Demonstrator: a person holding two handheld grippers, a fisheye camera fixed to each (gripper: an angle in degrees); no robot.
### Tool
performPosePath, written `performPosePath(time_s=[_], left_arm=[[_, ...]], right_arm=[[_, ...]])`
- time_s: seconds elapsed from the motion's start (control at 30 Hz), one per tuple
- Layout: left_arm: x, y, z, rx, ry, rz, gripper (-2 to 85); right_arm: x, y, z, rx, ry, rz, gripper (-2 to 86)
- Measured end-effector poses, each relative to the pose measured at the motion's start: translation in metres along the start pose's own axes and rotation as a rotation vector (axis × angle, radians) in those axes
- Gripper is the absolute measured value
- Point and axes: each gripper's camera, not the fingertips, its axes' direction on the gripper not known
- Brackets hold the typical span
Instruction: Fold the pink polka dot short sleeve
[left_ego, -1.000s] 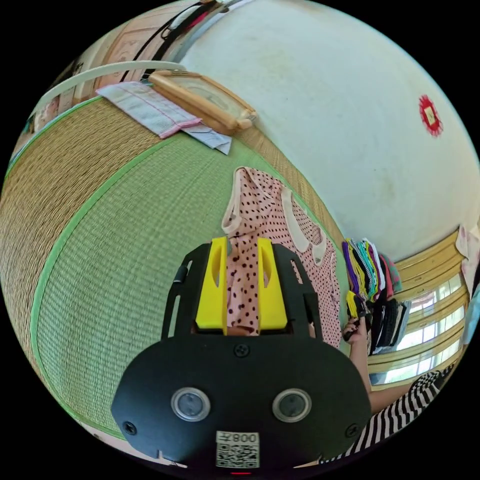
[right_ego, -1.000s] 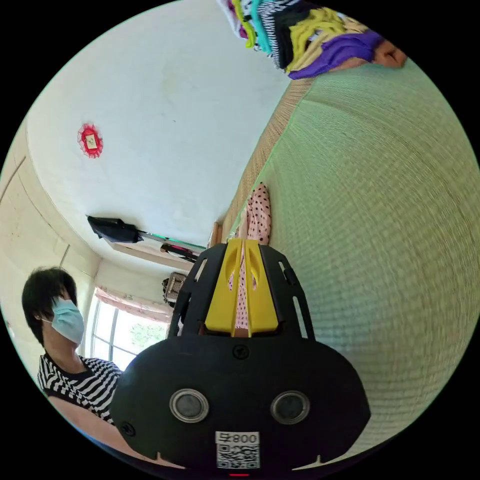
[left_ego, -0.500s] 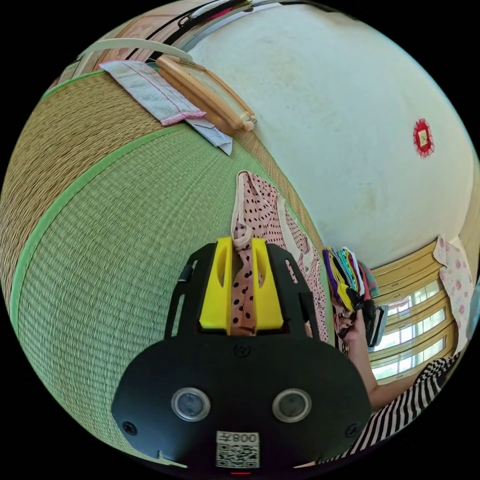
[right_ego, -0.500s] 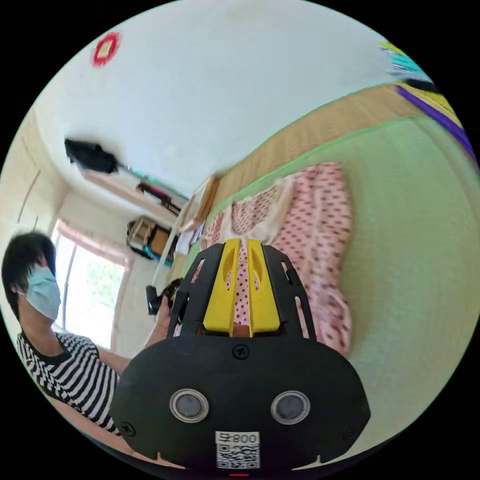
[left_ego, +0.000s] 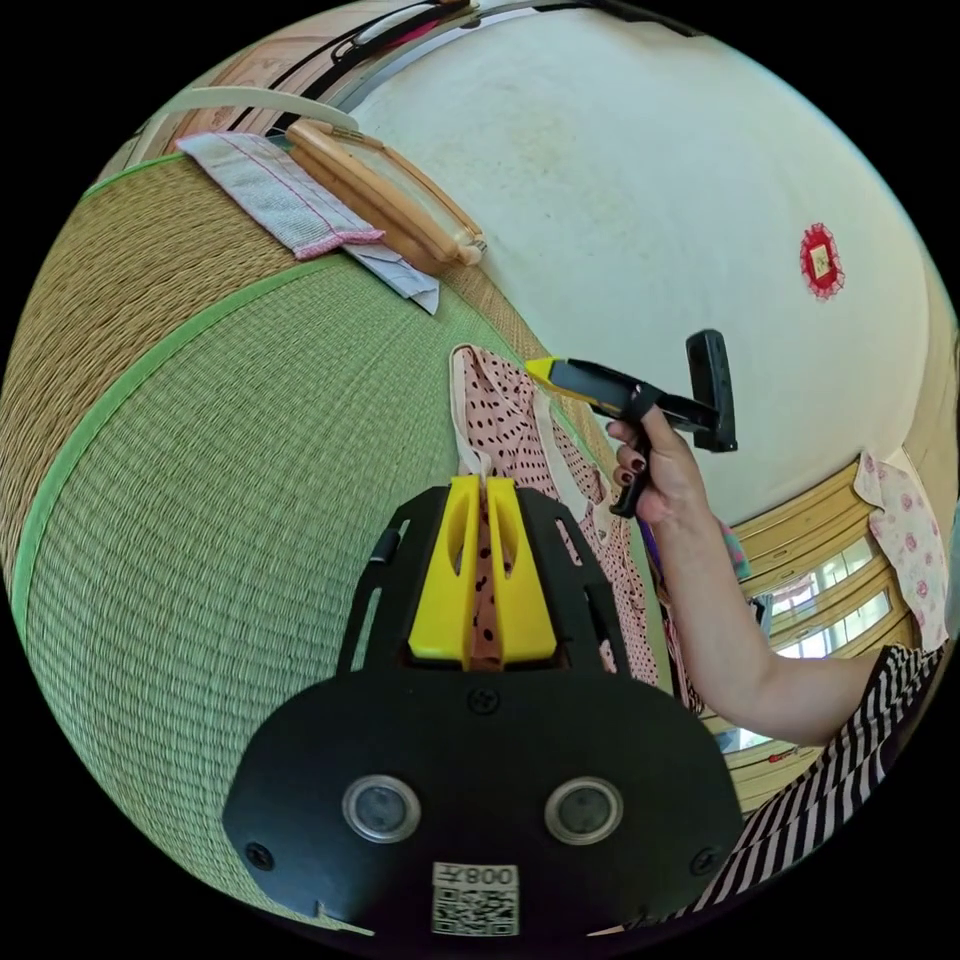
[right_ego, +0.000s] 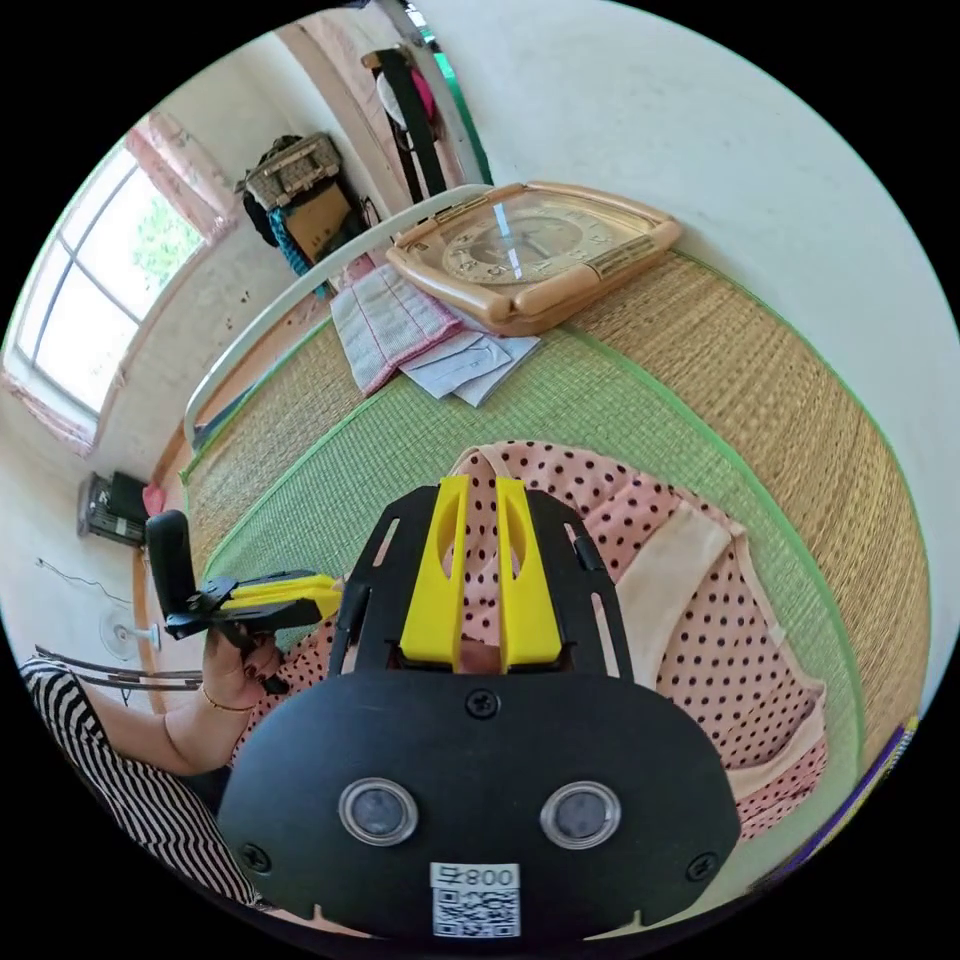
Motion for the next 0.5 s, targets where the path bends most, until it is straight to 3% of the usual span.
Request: performPosePath(time_s=[0.37,0.5], left_arm=[[0.007,0.039,0.051,0.000,0.010,0.033,0.8],[0.014,0.046,0.072,0.000,0.011,0.040,0.8]], right_arm=[[-0.080,-0.099,0.021,-0.146,0.259,-0.189,5.8],[-0.089,-0.114,0.017,-0.145,0.265,-0.196,4.2]])
